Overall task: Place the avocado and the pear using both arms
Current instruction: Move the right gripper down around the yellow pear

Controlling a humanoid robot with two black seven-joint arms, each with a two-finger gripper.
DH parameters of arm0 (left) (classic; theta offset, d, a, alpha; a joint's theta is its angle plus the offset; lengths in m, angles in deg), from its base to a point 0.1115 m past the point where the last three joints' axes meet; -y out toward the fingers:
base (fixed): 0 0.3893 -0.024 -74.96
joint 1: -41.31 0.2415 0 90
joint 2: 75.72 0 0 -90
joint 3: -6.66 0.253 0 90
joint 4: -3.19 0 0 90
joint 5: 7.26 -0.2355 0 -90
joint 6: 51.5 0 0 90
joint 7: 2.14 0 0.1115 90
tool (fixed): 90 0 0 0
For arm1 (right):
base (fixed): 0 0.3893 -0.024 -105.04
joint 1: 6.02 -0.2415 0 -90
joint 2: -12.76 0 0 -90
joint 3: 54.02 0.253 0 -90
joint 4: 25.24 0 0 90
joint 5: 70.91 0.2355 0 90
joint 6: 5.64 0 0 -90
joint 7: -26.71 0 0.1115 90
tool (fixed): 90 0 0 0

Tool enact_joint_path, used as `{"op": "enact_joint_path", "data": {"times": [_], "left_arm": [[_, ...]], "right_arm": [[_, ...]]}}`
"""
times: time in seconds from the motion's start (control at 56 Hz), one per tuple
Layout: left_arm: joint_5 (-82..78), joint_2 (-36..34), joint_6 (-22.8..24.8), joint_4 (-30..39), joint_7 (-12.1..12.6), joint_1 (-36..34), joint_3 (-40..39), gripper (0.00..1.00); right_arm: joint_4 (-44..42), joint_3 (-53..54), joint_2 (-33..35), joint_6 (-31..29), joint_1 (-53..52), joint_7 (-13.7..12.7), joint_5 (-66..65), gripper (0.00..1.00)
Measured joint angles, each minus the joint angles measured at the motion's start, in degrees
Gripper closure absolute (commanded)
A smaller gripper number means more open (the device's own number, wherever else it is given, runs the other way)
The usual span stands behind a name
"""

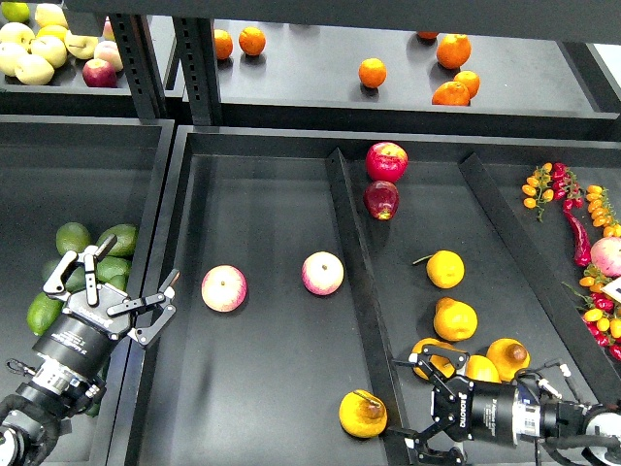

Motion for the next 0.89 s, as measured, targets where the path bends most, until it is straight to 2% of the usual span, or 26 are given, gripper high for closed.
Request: {"op": "enact_joint_path", "data": {"times": [0.196, 0.339, 0.893], "left_arm": [[0.0, 0.0, 0.0, 0.0, 0.0, 0.0, 0.5, 0.0], [0.0, 0.0, 0.0, 0.0, 0.0, 0.0, 0.6, 0.0], [0.0, 0.0, 0.0, 0.0, 0.0, 0.0, 0.7, 0.0]], "right_arm": [[-2.9, 0.0, -2.1, 0.0, -0.1, 0.0, -1.6, 0.06], [-5.1, -0.1, -3.9, 0.0, -0.3, 0.0, -2.1, 0.12], [-9.7, 0.0, -7.5, 0.0, -0.7, 0.0, -4.1, 0.23]]}}
